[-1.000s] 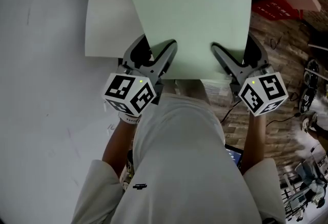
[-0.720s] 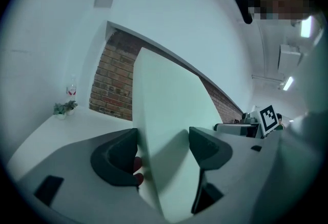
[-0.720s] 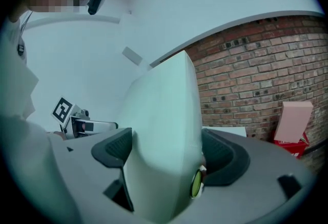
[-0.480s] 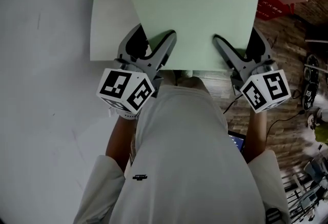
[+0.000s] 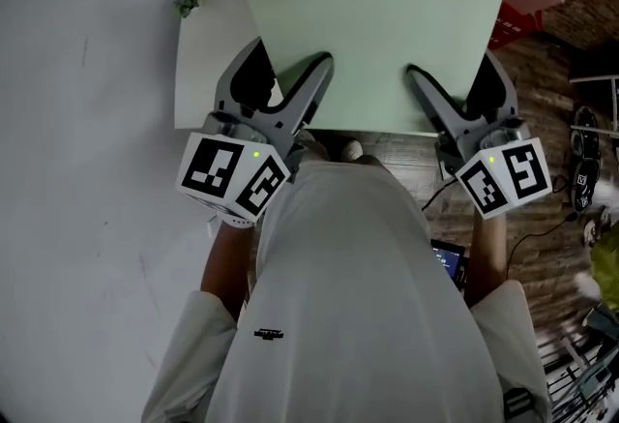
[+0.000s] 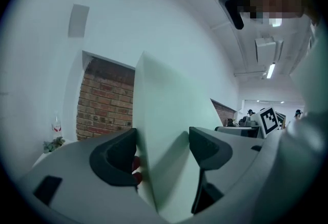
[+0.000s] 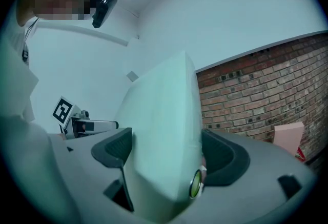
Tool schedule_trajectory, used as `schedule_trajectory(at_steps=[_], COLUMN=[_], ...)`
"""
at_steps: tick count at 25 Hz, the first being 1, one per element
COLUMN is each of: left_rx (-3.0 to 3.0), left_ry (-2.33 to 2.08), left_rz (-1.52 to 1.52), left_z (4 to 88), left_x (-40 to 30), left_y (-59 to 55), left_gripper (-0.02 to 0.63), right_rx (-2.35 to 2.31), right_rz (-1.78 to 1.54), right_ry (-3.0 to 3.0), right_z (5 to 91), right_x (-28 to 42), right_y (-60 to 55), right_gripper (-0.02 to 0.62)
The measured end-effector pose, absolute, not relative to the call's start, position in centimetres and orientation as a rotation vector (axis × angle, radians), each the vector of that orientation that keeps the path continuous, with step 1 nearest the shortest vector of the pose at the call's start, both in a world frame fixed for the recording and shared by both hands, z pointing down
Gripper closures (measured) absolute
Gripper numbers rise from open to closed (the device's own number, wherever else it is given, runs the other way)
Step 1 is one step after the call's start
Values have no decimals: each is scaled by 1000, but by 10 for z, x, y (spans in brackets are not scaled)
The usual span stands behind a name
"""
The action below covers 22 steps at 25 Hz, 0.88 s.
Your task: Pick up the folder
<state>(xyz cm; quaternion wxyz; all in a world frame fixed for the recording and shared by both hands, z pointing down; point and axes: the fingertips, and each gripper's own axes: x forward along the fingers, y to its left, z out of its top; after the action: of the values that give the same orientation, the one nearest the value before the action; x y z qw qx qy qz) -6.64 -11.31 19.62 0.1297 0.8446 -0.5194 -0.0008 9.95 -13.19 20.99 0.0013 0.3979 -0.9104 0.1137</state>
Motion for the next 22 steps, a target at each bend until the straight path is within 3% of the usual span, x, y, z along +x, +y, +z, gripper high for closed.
schedule_trajectory(at_steps=[22], left_rx=[2489], left_ry=[-1542], left_rz=[-24], left_z=[179], left_x=[-66], left_y=[-107], left_gripper=[282], right_rx=[1278], right_rz=[372], right_ry=[-2879], right_z=[199], right_x=[99], right_y=[-123], right_gripper=[166])
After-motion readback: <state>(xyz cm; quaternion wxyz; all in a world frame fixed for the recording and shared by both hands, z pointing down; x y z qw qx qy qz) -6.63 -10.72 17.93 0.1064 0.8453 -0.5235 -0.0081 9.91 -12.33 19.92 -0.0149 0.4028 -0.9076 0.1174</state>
